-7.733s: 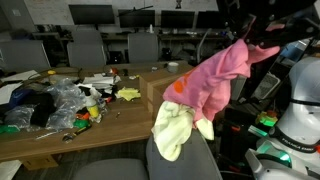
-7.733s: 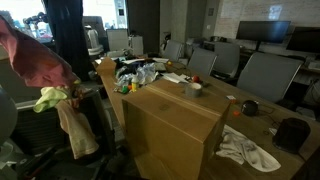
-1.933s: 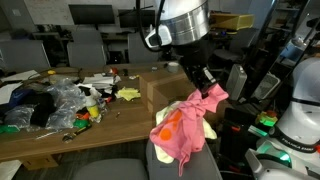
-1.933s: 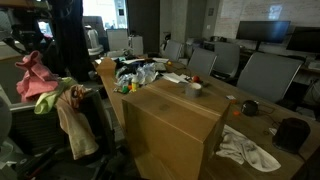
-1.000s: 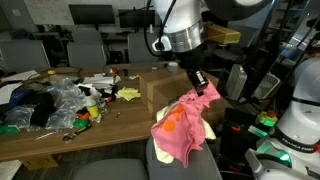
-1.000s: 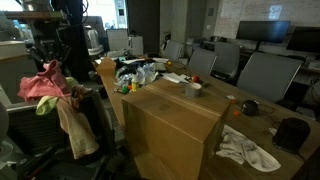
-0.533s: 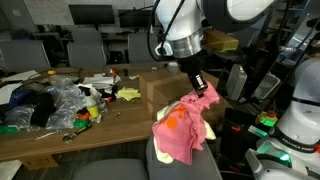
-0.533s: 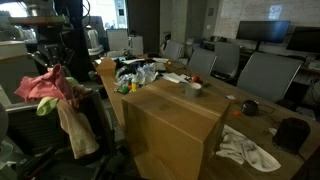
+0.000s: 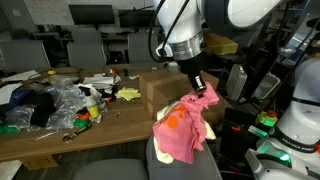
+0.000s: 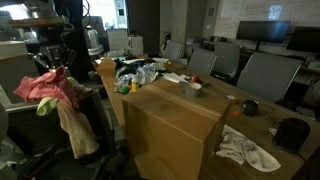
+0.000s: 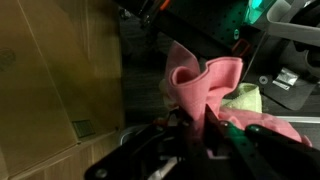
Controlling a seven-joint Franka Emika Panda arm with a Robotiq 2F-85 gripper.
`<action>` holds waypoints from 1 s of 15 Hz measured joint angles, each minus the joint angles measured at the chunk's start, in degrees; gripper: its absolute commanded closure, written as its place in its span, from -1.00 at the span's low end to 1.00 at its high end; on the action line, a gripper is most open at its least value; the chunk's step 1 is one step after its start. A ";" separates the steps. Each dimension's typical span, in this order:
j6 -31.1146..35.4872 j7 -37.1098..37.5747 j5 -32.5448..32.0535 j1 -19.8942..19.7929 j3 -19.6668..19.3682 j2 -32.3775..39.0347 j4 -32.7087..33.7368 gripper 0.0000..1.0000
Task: Put the peach shirt, the green towel and the pink shirt on the backrest of the chair
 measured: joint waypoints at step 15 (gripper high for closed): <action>0.84 2.91 -2.22 -0.06 -0.04 -2.22 -0.77 -1.00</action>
